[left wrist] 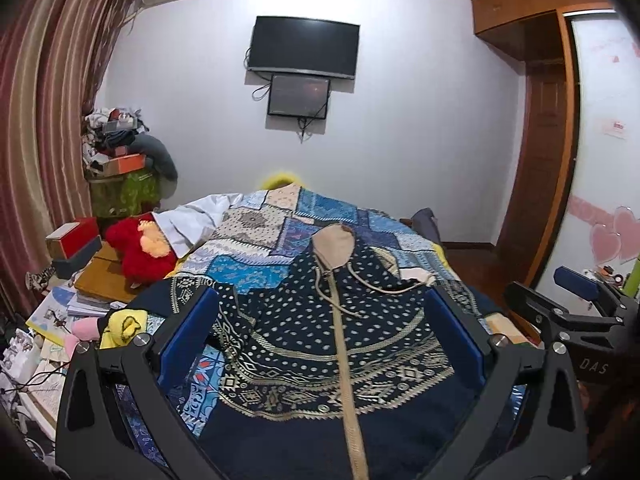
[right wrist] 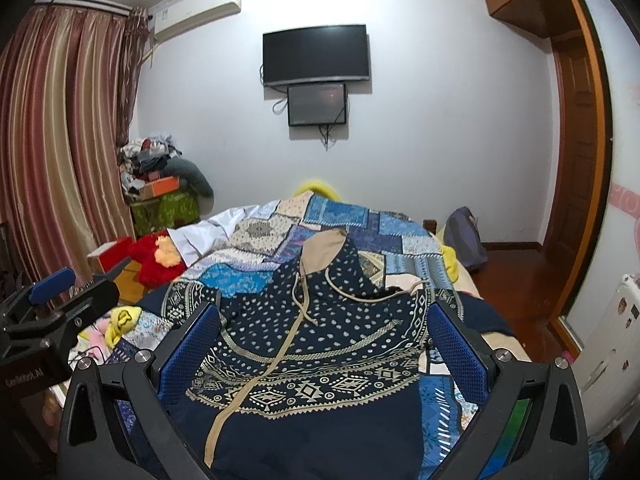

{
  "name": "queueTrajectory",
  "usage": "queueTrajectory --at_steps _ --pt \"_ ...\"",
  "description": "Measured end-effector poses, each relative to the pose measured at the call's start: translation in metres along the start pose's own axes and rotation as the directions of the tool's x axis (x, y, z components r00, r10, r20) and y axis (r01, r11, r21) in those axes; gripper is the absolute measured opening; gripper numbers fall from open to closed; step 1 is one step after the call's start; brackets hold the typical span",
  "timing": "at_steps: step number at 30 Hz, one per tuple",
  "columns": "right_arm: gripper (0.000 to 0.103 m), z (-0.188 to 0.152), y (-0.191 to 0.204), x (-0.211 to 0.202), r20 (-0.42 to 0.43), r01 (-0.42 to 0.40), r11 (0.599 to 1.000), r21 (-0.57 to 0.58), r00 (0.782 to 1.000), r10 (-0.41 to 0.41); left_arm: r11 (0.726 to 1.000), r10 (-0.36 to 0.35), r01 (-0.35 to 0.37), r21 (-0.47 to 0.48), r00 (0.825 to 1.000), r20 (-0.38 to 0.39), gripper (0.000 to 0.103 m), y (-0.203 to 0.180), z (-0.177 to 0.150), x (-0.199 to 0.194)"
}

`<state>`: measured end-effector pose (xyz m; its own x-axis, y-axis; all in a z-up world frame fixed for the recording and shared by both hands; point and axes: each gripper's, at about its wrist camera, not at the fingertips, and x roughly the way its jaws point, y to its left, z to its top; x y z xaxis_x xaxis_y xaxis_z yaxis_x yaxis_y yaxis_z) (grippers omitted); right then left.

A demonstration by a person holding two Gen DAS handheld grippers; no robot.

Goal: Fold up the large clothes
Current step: 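Move the left tool to the hoodie sleeve beside the hood and grasp its cuff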

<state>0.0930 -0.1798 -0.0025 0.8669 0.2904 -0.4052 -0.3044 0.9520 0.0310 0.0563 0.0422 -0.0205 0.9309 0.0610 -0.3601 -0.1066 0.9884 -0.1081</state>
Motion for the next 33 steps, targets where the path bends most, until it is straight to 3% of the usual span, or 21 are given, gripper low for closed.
queueTrajectory --at_steps 8,11,15,18,21,25,27,31,33 --pt "0.103 0.008 0.004 0.07 -0.066 -0.009 1.0 -0.012 0.998 0.009 0.995 0.102 -0.102 -0.002 0.993 -0.062 0.103 0.038 0.007 0.062" --pt "0.103 0.015 0.004 0.1 -0.086 -0.012 1.0 -0.022 0.996 0.01 0.986 0.165 -0.167 -0.007 0.982 -0.096 0.103 0.058 0.008 0.091" --pt "0.103 0.022 0.007 0.145 -0.129 -0.032 0.999 -0.033 0.991 0.028 0.954 0.297 -0.3 0.014 0.939 -0.172 0.103 0.092 0.002 0.135" --pt "0.103 0.023 0.01 0.183 -0.193 -0.064 0.997 -0.031 0.98 0.057 0.942 0.321 -0.334 -0.006 0.911 -0.26 0.103 0.126 -0.009 0.165" --pt "0.103 0.015 0.015 0.224 -0.288 -0.109 0.993 -0.035 0.953 0.094 0.936 0.305 -0.347 -0.055 0.881 -0.362 0.103 0.161 -0.026 0.19" --pt "0.103 -0.005 0.027 0.281 -0.431 -0.128 0.988 -0.08 0.898 0.082 0.925 0.299 -0.375 -0.067 0.824 -0.48 0.103 0.194 -0.053 0.215" --pt "0.103 -0.016 0.032 0.3 -0.483 -0.14 0.984 -0.108 0.873 0.071 0.925 0.277 -0.369 -0.083 0.811 -0.516 0.103 0.205 -0.067 0.225" --pt "0.103 -0.035 0.041 0.328 -0.556 -0.198 0.973 -0.12 0.826 0.099 0.931 0.142 -0.31 -0.193 0.794 -0.592 0.103 0.223 -0.094 0.248" --pt "0.103 -0.04 0.044 0.34 -0.587 -0.226 0.968 -0.111 0.8 0.12 0.934 0.118 -0.295 -0.203 0.789 -0.603 0.098 0.224 -0.101 0.258"
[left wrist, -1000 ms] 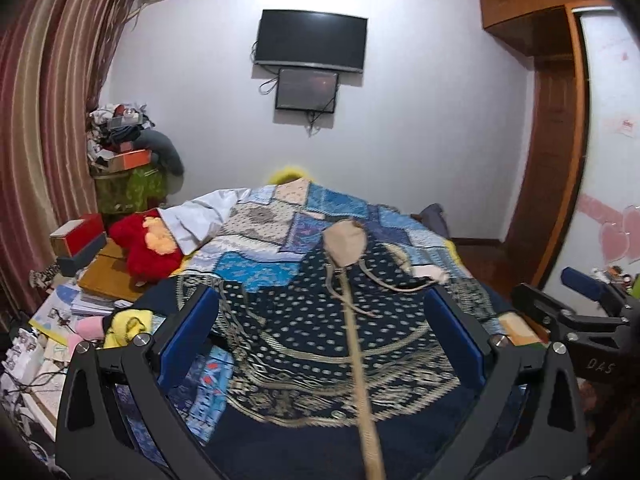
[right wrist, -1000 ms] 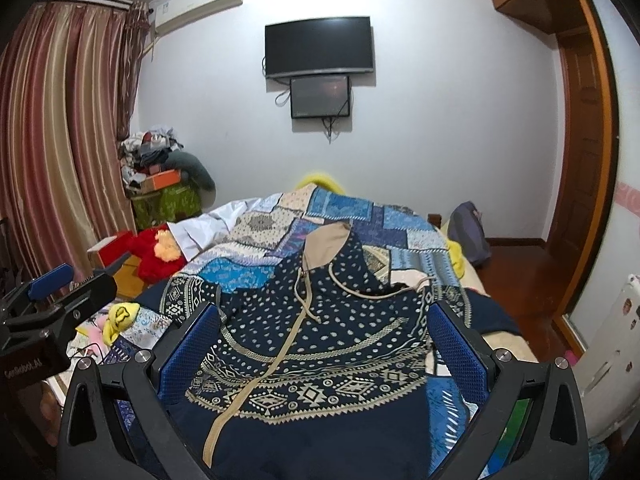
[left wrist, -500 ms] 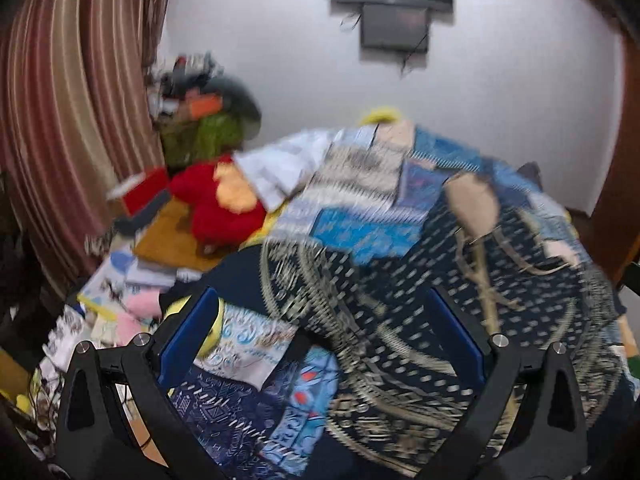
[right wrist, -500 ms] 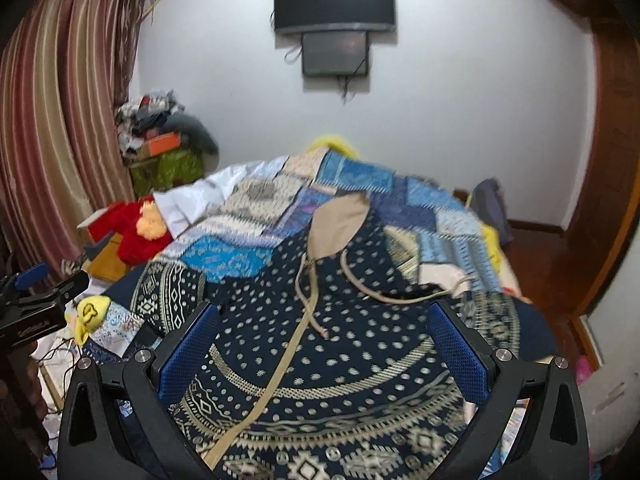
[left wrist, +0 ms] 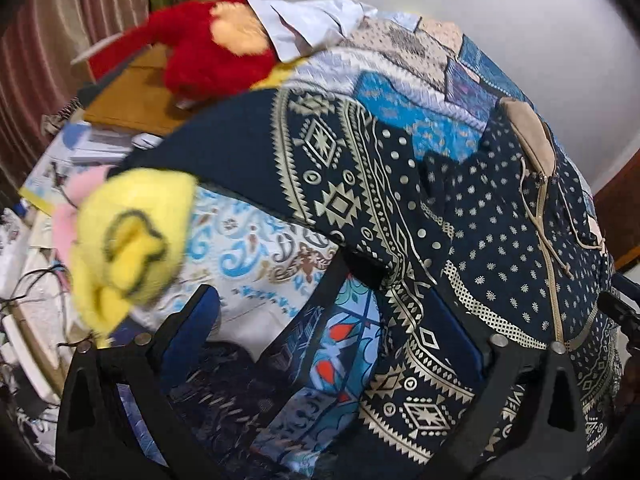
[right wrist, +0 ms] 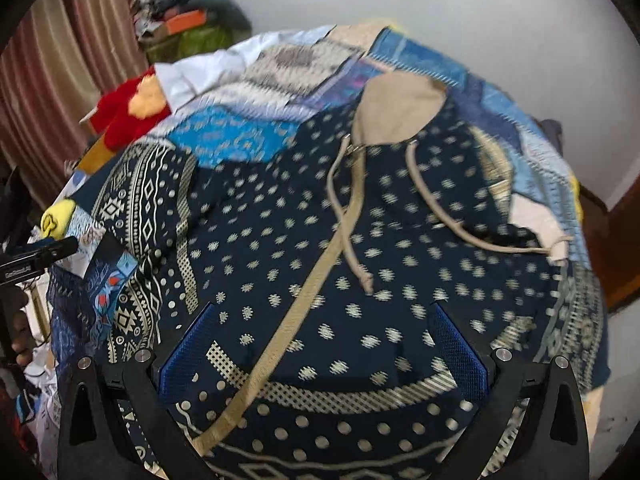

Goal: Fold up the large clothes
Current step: 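Move the left tool to the hoodie sleeve beside the hood and grasp its cuff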

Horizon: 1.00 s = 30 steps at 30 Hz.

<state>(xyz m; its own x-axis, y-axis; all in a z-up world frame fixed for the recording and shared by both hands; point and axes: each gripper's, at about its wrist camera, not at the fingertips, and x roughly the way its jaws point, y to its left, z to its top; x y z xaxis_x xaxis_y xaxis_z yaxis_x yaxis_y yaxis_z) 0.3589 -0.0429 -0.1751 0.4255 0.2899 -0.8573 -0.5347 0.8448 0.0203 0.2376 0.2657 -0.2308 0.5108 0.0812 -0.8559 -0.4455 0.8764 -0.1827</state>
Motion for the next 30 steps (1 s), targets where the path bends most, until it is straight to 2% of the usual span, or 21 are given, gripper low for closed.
queueTrajectory --at_steps 1,4,7,9,10,12,13,14,16,18,19,21,24,30 --pt "0.103 0.002 0.001 0.006 -0.015 -0.013 1.0 -0.003 1.0 0.013 1.0 0.008 -0.008 0.011 1.0 -0.003 0.095 -0.001 0.002 0.006" --pt "0.103 0.009 0.0 0.021 -0.053 -0.032 0.999 0.003 0.998 0.032 0.999 0.006 -0.007 0.036 1.0 0.013 0.094 -0.004 0.014 0.018" --pt "0.103 0.014 0.003 0.023 -0.05 -0.068 0.998 0.018 0.996 0.069 1.0 -0.024 0.024 -0.012 1.0 0.021 0.094 0.003 0.032 0.028" --pt "0.103 0.018 0.004 0.022 -0.04 -0.073 0.997 0.016 0.996 0.074 0.997 -0.053 0.054 -0.048 0.998 0.025 0.089 0.01 0.043 0.034" --pt "0.103 0.02 0.005 0.021 -0.033 -0.073 0.997 0.013 0.997 0.074 0.995 -0.065 0.067 -0.069 0.998 0.025 0.079 0.014 0.048 0.037" --pt "0.103 0.022 0.006 0.02 -0.021 -0.078 0.997 0.01 0.997 0.078 0.991 -0.077 0.079 -0.106 0.997 0.024 0.069 0.021 0.057 0.044" --pt "0.103 0.024 0.005 0.019 -0.018 -0.078 0.997 0.009 0.997 0.078 0.99 -0.076 0.078 -0.12 0.997 0.025 0.059 0.023 0.061 0.046" --pt "0.103 0.025 0.005 0.019 -0.016 -0.077 0.997 0.008 0.997 0.077 0.989 -0.067 0.07 -0.132 0.997 0.025 0.047 0.024 0.064 0.048" --pt "0.103 0.025 0.003 0.018 -0.015 -0.079 0.997 0.013 0.997 0.079 0.989 -0.048 0.051 -0.14 0.999 0.025 0.029 0.027 0.071 0.049" --pt "0.103 0.025 0.0 0.017 -0.012 -0.086 0.996 0.023 0.996 0.086 0.991 -0.013 0.016 -0.136 1.0 0.021 0.017 0.027 0.078 0.052" --pt "0.103 0.026 -0.002 0.015 -0.008 -0.087 0.996 0.03 0.996 0.087 0.992 0.02 -0.017 -0.124 1.0 0.021 0.008 0.026 0.081 0.052" --pt "0.103 0.025 -0.005 0.01 0.005 -0.084 0.996 0.037 0.996 0.084 0.994 0.064 -0.061 -0.09 0.997 0.037 0.007 0.02 0.087 0.048" --pt "0.103 0.024 -0.011 -0.001 0.032 -0.067 0.997 0.043 0.997 0.066 0.994 0.101 -0.098 -0.038 0.99 0.101 0.007 0.004 0.096 0.03" --pt "0.103 0.02 -0.022 -0.03 0.097 -0.028 0.998 0.048 0.995 0.024 0.987 0.065 -0.104 0.124 0.956 0.285 0.006 -0.058 0.106 -0.024"
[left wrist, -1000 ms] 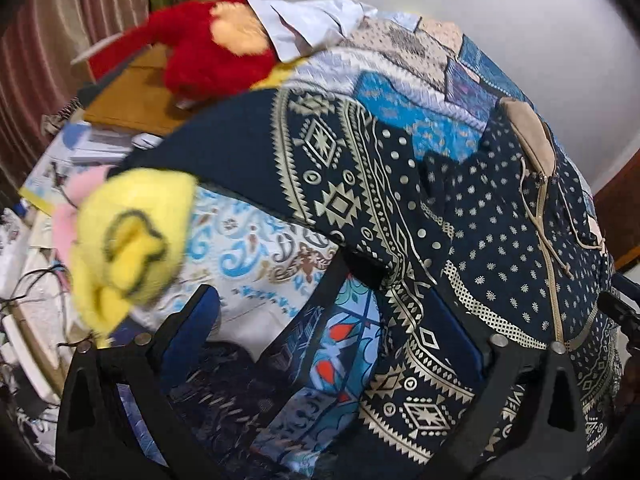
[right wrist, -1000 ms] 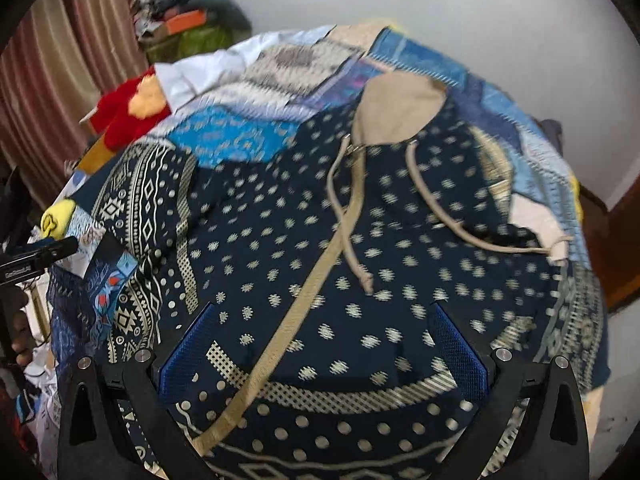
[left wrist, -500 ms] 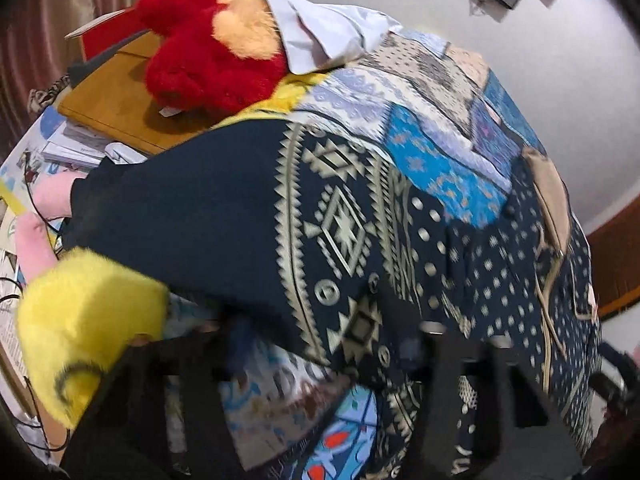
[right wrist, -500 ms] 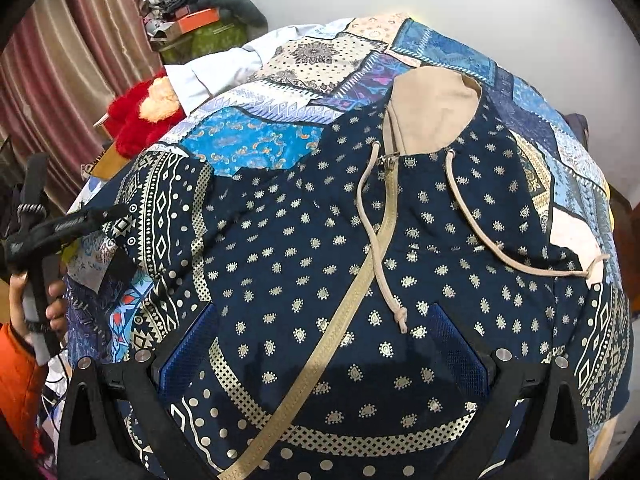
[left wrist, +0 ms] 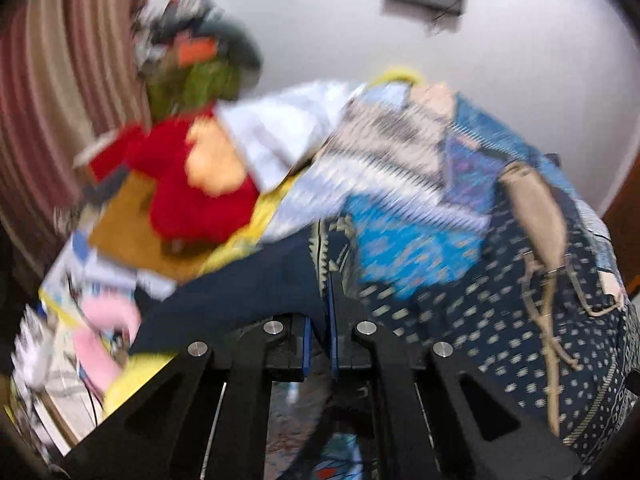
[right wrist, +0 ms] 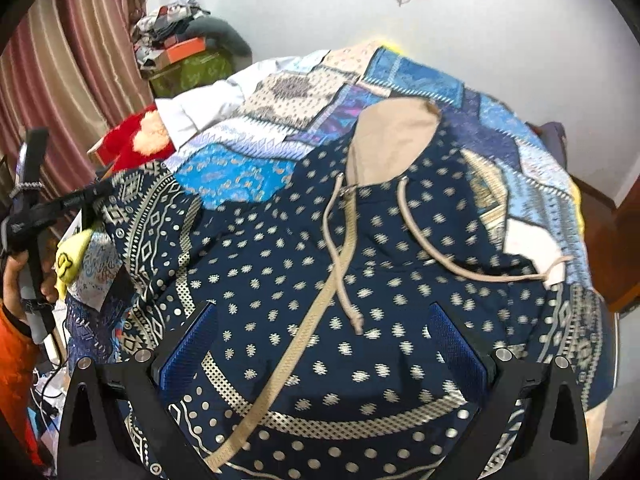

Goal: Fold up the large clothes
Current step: 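Move the left tool to the hoodie sleeve beside the hood and grasp its cuff, then lift the sleeve cuff with the left tool and fold it across the hoodie front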

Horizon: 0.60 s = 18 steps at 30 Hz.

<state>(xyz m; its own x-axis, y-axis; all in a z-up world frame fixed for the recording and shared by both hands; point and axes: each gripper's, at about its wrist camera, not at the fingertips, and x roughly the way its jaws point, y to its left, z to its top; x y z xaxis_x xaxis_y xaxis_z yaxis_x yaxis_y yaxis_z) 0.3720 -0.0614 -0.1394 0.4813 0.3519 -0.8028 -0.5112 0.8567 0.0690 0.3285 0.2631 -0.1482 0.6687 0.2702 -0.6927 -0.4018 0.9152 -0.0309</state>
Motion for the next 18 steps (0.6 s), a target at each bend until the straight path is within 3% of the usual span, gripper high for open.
queueTrajectory --at_steps 2,5,9,14,18 --pt "0.103 0.0 -0.005 -0.01 0.019 0.006 1.0 0.004 1.0 -0.006 0.998 -0.052 0.052 0.031 0.999 0.013 0.006 -0.022 0.006 -0.008" --pt "0.103 -0.001 -0.011 -0.024 0.046 0.022 1.0 0.009 0.999 -0.022 0.991 -0.129 0.13 0.042 0.991 -0.036 0.006 -0.042 0.002 -0.001" --pt "0.103 -0.006 -0.016 -0.04 0.067 0.045 0.999 -0.004 0.997 -0.045 0.975 -0.202 0.215 0.053 0.961 -0.187 0.006 -0.072 -0.029 0.034" --pt "0.103 -0.015 -0.024 -0.05 0.066 0.07 0.998 -0.009 0.995 -0.069 0.973 -0.197 0.227 0.047 0.914 -0.355 0.006 -0.091 -0.082 0.074" --pt "0.103 -0.02 -0.03 -0.056 0.058 0.076 0.997 0.002 0.995 -0.076 0.98 -0.134 0.182 0.076 0.896 -0.424 0.011 -0.09 -0.107 0.087"
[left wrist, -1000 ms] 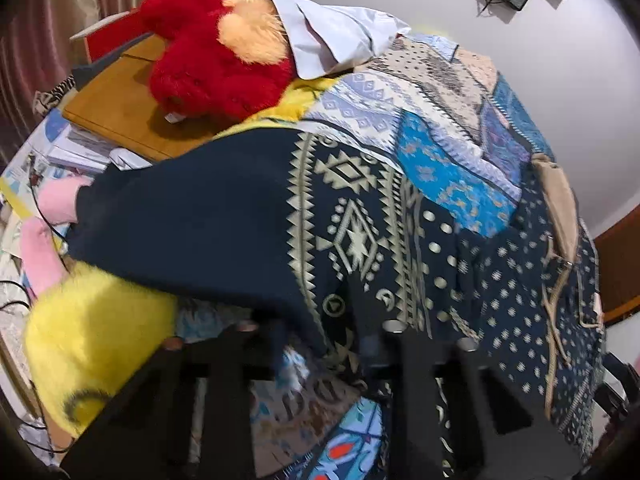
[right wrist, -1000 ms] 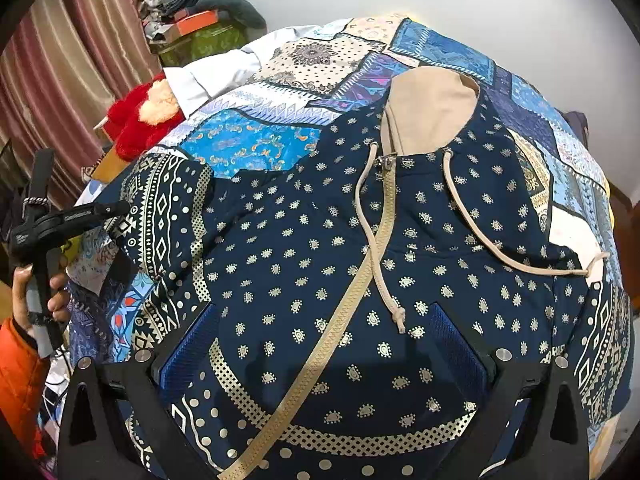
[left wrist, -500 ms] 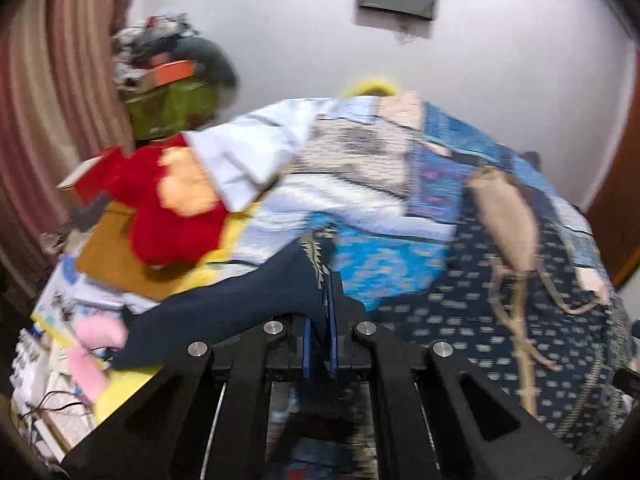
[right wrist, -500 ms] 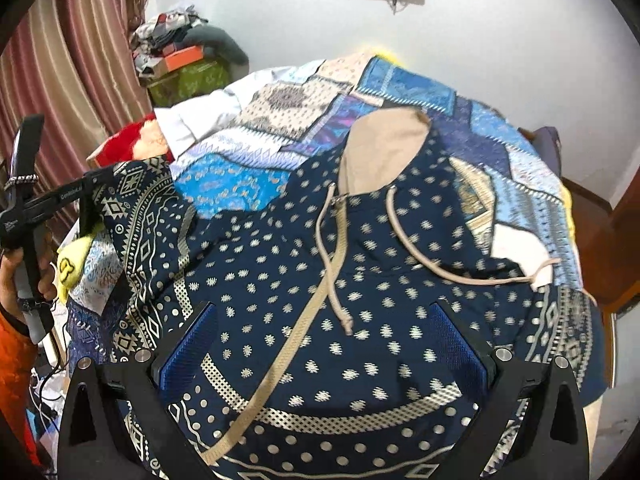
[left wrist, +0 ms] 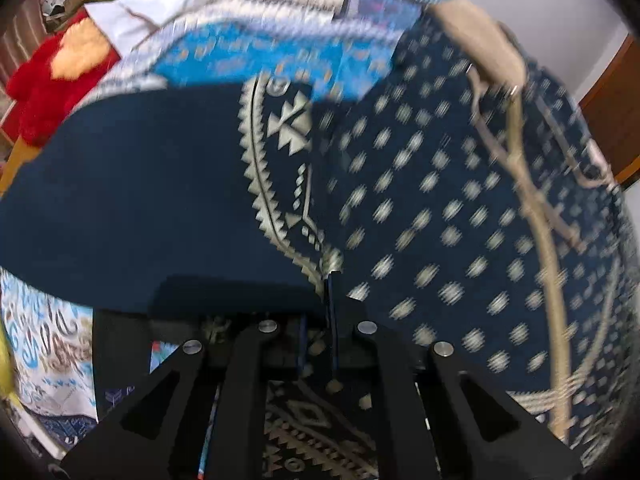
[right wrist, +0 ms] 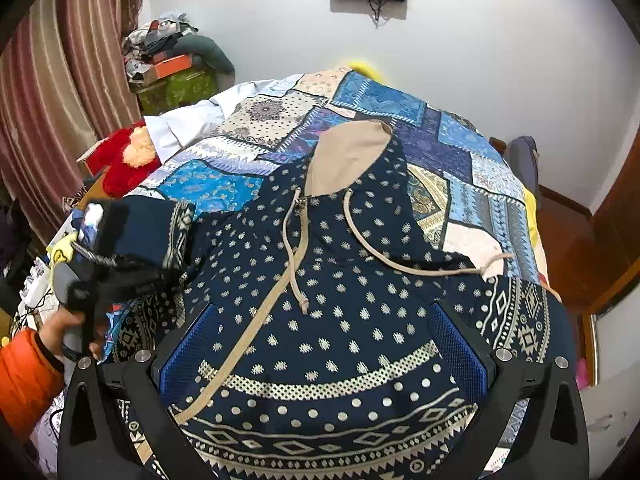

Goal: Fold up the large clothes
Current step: 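Lift the sleeve cuff with the left tool and fold it across the hoodie front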

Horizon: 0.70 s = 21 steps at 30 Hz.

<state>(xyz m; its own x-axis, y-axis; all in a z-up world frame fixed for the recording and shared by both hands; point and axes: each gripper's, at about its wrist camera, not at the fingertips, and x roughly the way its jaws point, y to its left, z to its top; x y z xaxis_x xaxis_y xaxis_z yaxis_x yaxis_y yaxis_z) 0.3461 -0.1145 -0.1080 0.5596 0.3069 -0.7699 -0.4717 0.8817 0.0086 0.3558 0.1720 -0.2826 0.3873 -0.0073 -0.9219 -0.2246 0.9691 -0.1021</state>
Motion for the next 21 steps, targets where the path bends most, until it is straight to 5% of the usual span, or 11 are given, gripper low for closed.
queueTrajectory --at_steps 3,5,7,12,18,21 --pt "0.103 -0.003 -0.005 -0.003 -0.008 -0.01 1.0 0.022 1.0 0.011 0.996 -0.078 0.078 -0.035 0.997 -0.009 0.029 0.013 -0.01 -0.013" --pt "0.103 -0.004 -0.006 -0.002 -0.015 -0.017 0.999 0.034 1.0 0.018 0.989 -0.123 0.124 -0.074 0.992 0.019 0.067 0.026 -0.016 -0.033" --pt "0.103 -0.005 -0.007 0.002 -0.027 -0.022 0.999 0.044 0.999 0.023 0.986 -0.126 0.134 -0.1 0.988 0.085 0.076 0.039 -0.021 -0.054" --pt "0.103 -0.007 -0.002 0.022 -0.067 -0.029 0.998 0.061 0.997 0.033 0.957 -0.113 0.154 -0.244 0.978 0.176 0.076 0.104 -0.016 -0.084" --pt "0.103 -0.006 0.004 0.044 -0.104 -0.049 0.995 0.083 0.993 0.057 0.875 -0.138 0.214 -0.434 0.97 0.199 0.073 0.175 -0.007 -0.07" --pt "0.103 -0.004 0.006 0.052 -0.114 -0.044 0.996 0.082 0.992 0.053 0.87 -0.131 0.216 -0.443 0.968 0.215 0.057 0.183 0.005 -0.062"
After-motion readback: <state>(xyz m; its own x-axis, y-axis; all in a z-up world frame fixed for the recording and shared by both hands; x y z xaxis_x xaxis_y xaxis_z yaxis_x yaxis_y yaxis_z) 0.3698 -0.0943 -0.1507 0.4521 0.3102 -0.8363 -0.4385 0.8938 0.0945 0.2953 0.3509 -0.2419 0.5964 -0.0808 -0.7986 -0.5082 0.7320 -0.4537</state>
